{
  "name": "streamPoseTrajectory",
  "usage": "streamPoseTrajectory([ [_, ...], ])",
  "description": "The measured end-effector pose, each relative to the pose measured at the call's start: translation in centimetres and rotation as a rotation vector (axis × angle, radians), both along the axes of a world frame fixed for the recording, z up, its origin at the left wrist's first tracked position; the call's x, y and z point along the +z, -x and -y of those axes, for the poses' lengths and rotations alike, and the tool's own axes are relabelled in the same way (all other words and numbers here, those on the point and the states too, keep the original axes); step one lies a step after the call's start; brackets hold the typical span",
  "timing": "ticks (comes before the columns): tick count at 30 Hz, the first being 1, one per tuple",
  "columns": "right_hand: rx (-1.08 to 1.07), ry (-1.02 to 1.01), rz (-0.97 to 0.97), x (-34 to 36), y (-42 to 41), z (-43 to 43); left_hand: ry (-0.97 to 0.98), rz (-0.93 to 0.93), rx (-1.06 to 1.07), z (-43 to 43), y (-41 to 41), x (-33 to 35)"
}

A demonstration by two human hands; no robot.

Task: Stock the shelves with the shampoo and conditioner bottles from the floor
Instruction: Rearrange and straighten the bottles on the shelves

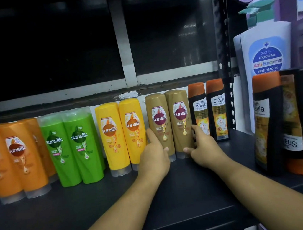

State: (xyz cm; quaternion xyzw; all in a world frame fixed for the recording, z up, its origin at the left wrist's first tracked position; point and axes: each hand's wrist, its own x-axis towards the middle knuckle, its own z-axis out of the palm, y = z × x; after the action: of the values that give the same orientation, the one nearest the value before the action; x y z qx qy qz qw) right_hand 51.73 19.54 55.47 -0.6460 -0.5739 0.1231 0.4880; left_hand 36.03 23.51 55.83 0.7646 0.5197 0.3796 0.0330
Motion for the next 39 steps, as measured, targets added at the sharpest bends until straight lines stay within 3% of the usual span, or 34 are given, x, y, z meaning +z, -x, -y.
streamPoseTrajectory([
  [17,0.033,0.002,-0.011,0.1,0.3,0.4,-0.044,0.011,-0.005,-1.1,0.9,0.2],
  [25,-0.044,0.01,0.049,-0.1,0.2,0.2,-0.173,0.154,-0.097,-0.1,2.2,0.5],
  [29,-0.178,0.101,0.238,-0.3,0.3,0.7,-0.151,-0.022,-0.173,0.3,2.3,0.2],
  [32,-0.221,0.189,0.385,-0.3,0.3,2.0,-0.077,-0.123,-0.352,0.6,2.2,0.0],
  [36,-0.127,0.292,0.558,-0.7,0.0,4.8,-0.005,-0.269,-0.524,1.2,1.8,-0.2],
  [39,-0.025,0.364,0.581,-0.7,-0.8,8.1,0.053,-0.355,-0.599,1.6,1.7,-0.2],
])
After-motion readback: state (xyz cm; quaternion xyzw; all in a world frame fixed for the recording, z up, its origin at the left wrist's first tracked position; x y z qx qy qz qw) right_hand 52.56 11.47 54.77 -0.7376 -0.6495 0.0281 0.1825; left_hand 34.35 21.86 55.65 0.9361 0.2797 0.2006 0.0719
